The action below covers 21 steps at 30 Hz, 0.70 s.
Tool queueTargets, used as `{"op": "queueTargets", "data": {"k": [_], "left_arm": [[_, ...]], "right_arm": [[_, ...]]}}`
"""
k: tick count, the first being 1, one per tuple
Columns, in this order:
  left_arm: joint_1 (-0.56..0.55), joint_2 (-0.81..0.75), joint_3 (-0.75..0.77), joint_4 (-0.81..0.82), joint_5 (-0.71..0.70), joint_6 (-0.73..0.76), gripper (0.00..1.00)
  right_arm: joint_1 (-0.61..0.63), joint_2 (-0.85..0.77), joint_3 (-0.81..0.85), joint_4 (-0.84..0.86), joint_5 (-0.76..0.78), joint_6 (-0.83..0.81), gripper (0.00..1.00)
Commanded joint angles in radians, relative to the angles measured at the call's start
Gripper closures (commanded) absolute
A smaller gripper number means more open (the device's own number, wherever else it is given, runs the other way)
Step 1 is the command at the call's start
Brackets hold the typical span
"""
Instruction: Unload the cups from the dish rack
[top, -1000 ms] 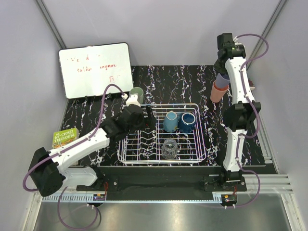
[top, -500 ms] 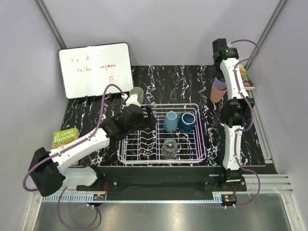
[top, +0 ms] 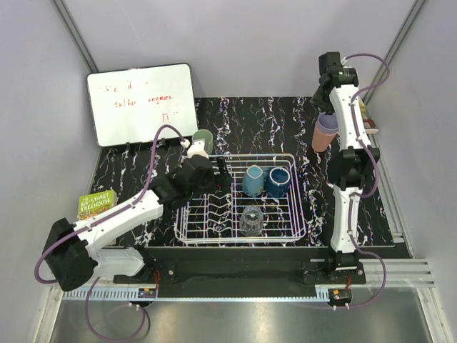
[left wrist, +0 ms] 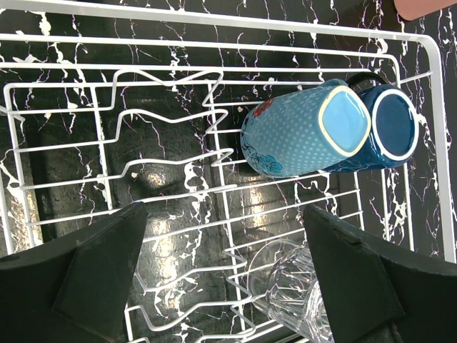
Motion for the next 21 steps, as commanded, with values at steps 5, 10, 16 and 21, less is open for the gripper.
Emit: {"op": "queueTargets", "data": {"k": [5,10,16,21], "left_arm": [[-0.008,0.002,0.043,0.028,0.027,0.042,0.01],[-0.028,0.1,0.116,0.008,0.029,0.129,0.01],[-0.049,0.16,0.199,-0.004,-0.014,0.177,0.01],[-0.072,0.21,0.264,-0.003,-0.025,0.212,0.01]], "right_arm": [[0.019,-0.3,-0.061,0.119,-0.315,-0.053,0.45],[0.131,-0.556,-0.386,0.298,-0.538,-0.125,0.32],[0.226,-0.942,-0.968,0.674,-0.602,-0.084,0.14],[0.283,-1.14,-1.218,0.746,-0.618,-0.099,0.14]]}}
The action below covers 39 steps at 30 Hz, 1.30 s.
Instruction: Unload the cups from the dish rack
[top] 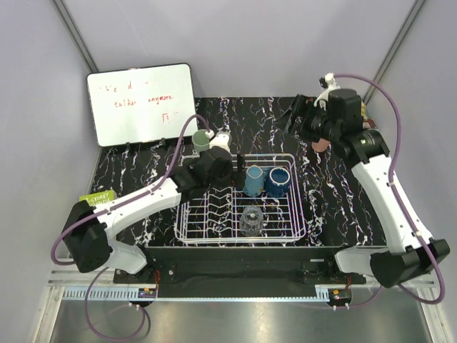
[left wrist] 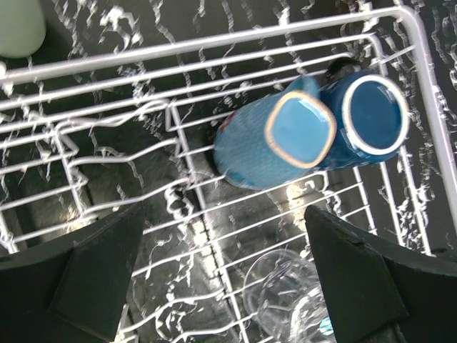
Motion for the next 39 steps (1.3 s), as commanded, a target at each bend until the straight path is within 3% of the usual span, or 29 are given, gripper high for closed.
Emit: {"op": "queueTargets", "data": {"k": [1,8,18,27,31,32,34,35,37,38,39], "left_arm": [[-0.02,0.042,0.089,0.022,-0.021,0.06,0.01],[-0.095,0.144,0.142,0.076,-0.046,0.1,0.01],[-0.094,0.338,0.25,0.108,-0.044,0.114,0.01],[-0.051,0.414,0.27,0.14,-0.014,0.096,0.01],[-0.049,0.42,0.251,0.153,0.016,0.1,0.22],[-0.049,0.415,0.248,0.156,0.014,0.103,0.35],[-0.049,0.412,0.237,0.159,0.006,0.108,0.48],[-0.048,0.409,0.234,0.16,0.006,0.109,0.68],[-0.048,0.404,0.23,0.159,0.003,0.108,0.91],[-0.048,0.403,0.228,0.157,0.002,0.106,1.0],[-0.048,0.397,0.225,0.157,0.002,0.105,1.0]], "right_arm": [[0.04,-0.131,-0.231,0.179,-0.046,-0.016,0.14],[0.043,-0.351,-0.47,0.227,-0.008,-0.017,0.13],[0.043,-0.441,-0.517,0.193,-0.031,0.003,0.13],[0.043,-0.458,-0.551,0.204,-0.042,0.014,0.14],[0.043,-0.453,-0.557,0.204,-0.032,0.017,0.16],[0.043,-0.452,-0.559,0.207,-0.031,0.018,0.16],[0.041,-0.452,-0.563,0.21,-0.032,0.021,0.17],[0.044,-0.45,-0.566,0.212,-0.032,0.026,0.18],[0.043,-0.452,-0.57,0.215,-0.032,0.029,0.18],[0.043,-0.452,-0.571,0.215,-0.031,0.03,0.18],[0.043,-0.453,-0.573,0.215,-0.029,0.034,0.18]]}}
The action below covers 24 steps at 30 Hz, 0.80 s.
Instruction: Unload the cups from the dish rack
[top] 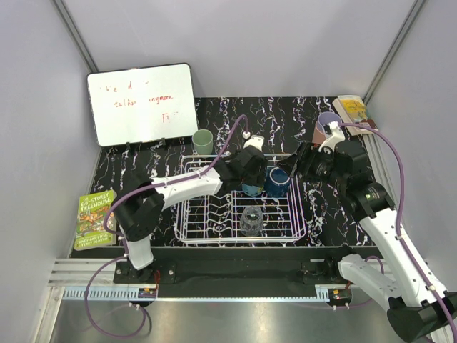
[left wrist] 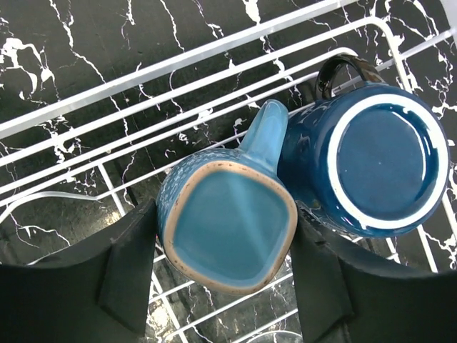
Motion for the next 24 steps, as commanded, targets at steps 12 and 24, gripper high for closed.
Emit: {"op": "queueTargets", "data": {"k": [12,24], "left_arm": [[-0.005,-0.198,-0.004,-0.005,-0.036,0.031,1.0],[0.061,-0.484,-0.114,0.21,0.198,-0.035,1.0]], "right_arm": [[0.004,-0.044,0.006,0.044,0.029,0.024,0.2],[0.004,-0.052,-0.002,0.093,-0.006,0.077,0.2]]}}
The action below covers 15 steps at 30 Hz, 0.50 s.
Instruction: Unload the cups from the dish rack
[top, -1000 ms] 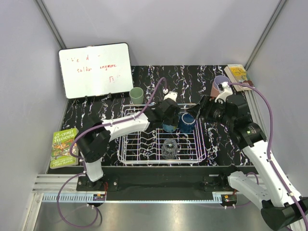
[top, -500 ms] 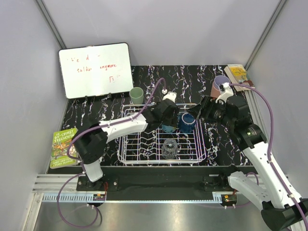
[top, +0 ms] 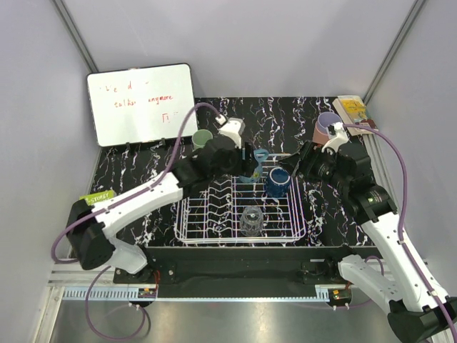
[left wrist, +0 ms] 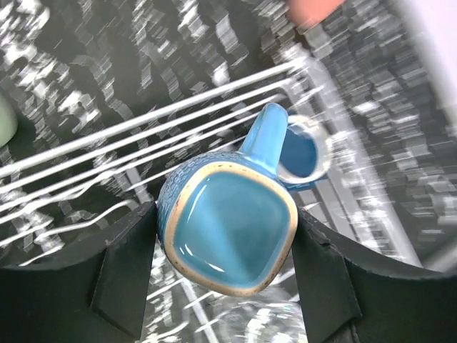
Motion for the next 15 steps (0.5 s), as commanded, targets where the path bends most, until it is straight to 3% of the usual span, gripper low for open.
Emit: {"op": "queueTargets", "data": {"k": [1,6,8,15], "left_arm": [[0.058,-0.151,-0.146,0.33,0.247,-0.089,1.0],[0.131,-0.28,-0.43,0.83,0.396,-0.232,1.0],[0.151,-0.313,-0.521,0.939,0.41,-0.306,1.0],[0.228,-0.256,-0.609,1.325,0.47,-0.504,1.0]], "right_arm": [[0.004,-0.024,0.005,0.081,-0.018,0.032,0.2],[0.004,-0.062,-0.007,0.11,-0.041,0.051,0.19],[0.002,-0.076,-0.021,0.137,-0.058,0.061,0.19],[0.004,-0.094,-0.112,0.286,-0.202,0.144,0.25]]}}
